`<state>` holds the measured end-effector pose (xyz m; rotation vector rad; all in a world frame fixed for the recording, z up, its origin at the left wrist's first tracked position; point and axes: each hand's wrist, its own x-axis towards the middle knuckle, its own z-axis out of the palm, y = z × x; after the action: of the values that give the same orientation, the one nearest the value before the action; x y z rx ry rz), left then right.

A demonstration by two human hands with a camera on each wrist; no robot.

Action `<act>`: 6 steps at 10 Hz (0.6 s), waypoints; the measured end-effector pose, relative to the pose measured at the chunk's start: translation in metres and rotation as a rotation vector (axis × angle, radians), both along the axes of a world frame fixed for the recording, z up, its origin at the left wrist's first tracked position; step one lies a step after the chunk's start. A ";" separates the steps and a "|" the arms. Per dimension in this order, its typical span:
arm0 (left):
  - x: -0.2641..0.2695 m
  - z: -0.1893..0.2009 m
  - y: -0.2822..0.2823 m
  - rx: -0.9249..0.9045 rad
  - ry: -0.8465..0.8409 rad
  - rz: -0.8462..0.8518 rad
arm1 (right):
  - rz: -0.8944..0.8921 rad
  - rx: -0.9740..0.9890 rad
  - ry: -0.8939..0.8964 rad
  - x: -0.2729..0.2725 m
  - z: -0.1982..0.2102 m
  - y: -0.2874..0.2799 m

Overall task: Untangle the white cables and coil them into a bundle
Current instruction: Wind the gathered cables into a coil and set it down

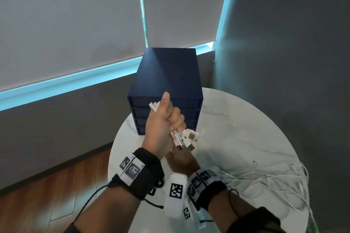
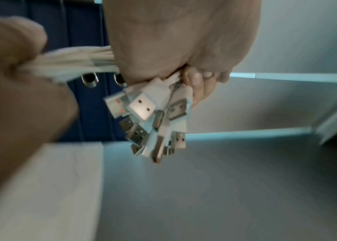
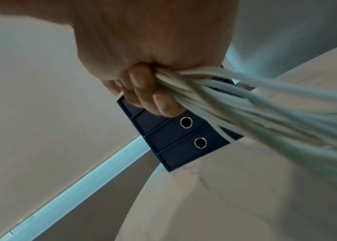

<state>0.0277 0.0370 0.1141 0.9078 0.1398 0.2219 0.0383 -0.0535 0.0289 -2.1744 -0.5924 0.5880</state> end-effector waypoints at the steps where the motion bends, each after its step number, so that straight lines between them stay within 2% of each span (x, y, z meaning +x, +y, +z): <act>1: 0.009 -0.022 0.004 0.245 0.063 0.167 | 0.036 0.049 0.044 -0.003 -0.007 0.003; 3: 0.016 -0.061 -0.003 0.402 0.098 0.233 | 0.111 -0.148 -0.010 -0.002 -0.032 -0.025; 4: 0.021 -0.077 0.000 0.513 0.084 0.213 | 0.163 -0.241 -0.117 -0.004 -0.030 -0.044; 5: 0.023 -0.093 0.008 0.750 0.066 0.147 | 0.210 -0.288 -0.143 -0.004 -0.023 -0.062; 6: 0.020 -0.108 0.012 0.932 0.070 0.011 | 0.314 -0.341 -0.171 0.003 -0.002 -0.084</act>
<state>0.0481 0.0492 0.0065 1.8427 0.1038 0.2686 0.0410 -0.1371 0.0264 -2.4875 -0.9992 0.7140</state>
